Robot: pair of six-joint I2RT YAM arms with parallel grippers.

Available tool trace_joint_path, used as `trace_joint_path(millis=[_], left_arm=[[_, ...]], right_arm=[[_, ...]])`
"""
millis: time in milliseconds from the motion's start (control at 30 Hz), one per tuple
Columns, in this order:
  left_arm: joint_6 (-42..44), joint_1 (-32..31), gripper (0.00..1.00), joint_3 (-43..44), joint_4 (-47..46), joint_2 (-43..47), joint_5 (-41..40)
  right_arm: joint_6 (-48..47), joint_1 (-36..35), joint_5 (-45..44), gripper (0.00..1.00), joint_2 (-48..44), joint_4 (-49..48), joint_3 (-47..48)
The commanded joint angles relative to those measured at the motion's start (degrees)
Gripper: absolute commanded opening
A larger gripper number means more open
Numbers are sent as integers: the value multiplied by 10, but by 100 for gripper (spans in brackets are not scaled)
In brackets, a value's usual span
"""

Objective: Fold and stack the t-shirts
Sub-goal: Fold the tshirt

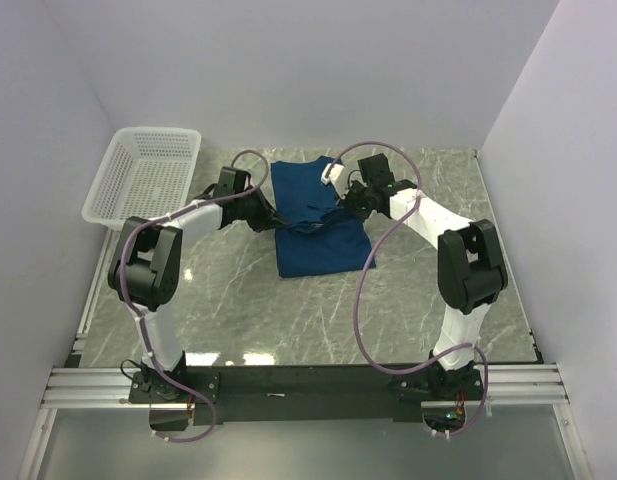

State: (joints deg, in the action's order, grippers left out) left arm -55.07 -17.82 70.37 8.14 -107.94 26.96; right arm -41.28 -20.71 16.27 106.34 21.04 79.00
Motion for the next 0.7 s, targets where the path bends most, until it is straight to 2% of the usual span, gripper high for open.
trace_joint_path(millis=[0,200,233,267,367,467,533,600,633,667], left_arm=[[20,11,1,43,6,-16,8],[26,24,1,92,10,-58,15],[26,26,3,99,2,-63,23],[25,30,22,103,-2,-68,29],[35,37,47,129,-10,-60,13],[53,46,55,165,4,-28,-20],[72,48,56,183,19,5,-50],[93,49,56,164,31,49,-65],[97,48,56,147,31,67,-67],[102,49,56,125,28,86,-68]], right_arm=[[20,5,-19,0,12,-22,40],[57,7,-53,0,31,-59,44],[89,6,-68,6,32,-76,42],[105,6,-100,29,36,-92,45],[186,7,-162,55,47,-114,67],[231,14,-179,61,29,-108,80],[239,16,-164,62,12,-105,70],[225,24,-122,63,-17,-78,56],[179,28,-30,62,-29,-57,51],[136,34,44,61,-49,30,50]])
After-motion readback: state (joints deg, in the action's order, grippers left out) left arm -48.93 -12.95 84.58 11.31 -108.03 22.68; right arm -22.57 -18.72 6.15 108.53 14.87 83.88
